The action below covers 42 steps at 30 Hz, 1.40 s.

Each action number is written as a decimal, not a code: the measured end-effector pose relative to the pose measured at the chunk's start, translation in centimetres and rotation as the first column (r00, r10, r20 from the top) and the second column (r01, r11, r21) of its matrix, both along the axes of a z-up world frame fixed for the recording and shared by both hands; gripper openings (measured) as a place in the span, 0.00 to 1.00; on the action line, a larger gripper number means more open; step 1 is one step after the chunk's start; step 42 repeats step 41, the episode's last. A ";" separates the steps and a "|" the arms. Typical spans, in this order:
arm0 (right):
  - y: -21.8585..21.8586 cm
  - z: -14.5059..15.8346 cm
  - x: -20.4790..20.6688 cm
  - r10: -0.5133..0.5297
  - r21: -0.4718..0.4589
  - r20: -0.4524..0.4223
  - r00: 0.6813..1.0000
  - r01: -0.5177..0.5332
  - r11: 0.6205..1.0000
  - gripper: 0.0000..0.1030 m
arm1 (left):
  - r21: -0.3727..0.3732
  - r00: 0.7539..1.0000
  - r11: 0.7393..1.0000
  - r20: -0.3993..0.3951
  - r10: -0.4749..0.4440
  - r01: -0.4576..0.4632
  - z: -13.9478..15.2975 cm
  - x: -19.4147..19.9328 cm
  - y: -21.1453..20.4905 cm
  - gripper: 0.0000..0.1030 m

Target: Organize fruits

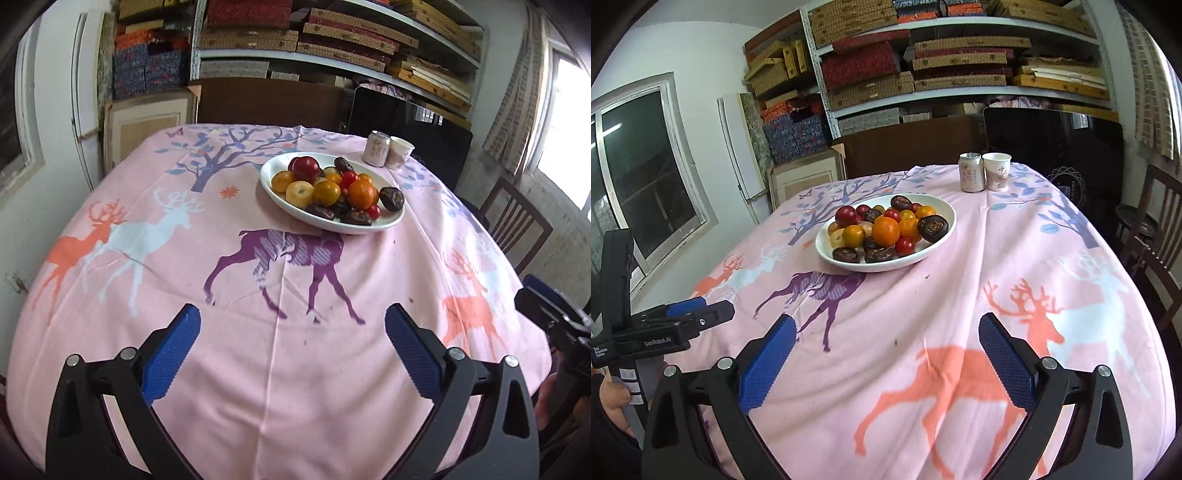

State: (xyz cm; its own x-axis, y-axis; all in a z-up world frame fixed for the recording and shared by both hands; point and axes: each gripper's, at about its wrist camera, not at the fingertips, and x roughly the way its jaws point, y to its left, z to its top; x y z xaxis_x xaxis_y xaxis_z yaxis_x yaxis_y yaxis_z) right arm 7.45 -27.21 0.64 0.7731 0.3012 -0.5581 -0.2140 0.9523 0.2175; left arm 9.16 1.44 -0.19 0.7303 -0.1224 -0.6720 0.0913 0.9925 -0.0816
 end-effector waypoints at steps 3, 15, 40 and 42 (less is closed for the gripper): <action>0.2 0.8 -2.4 -0.017 -0.037 0.026 1.000 0.018 0.999 0.97 | 0.057 0.999 0.998 0.045 0.004 -0.007 0.8 -3.0 -0.8 0.95; 1.3 3.4 -8.1 -0.011 -0.074 0.070 0.997 0.017 0.997 0.97 | 0.092 0.992 0.995 0.126 0.014 -0.026 2.7 -8.2 -1.1 0.95; 1.2 3.3 -9.3 -0.046 -0.077 0.068 0.997 0.051 0.996 0.97 | 0.093 0.988 0.994 0.148 0.040 -0.054 2.8 -9.1 -0.7 0.95; 1.2 3.3 -9.3 -0.046 -0.076 0.069 0.997 0.051 0.996 0.97 | 0.094 0.988 0.994 0.145 0.044 -0.058 2.7 -9.0 -0.6 0.95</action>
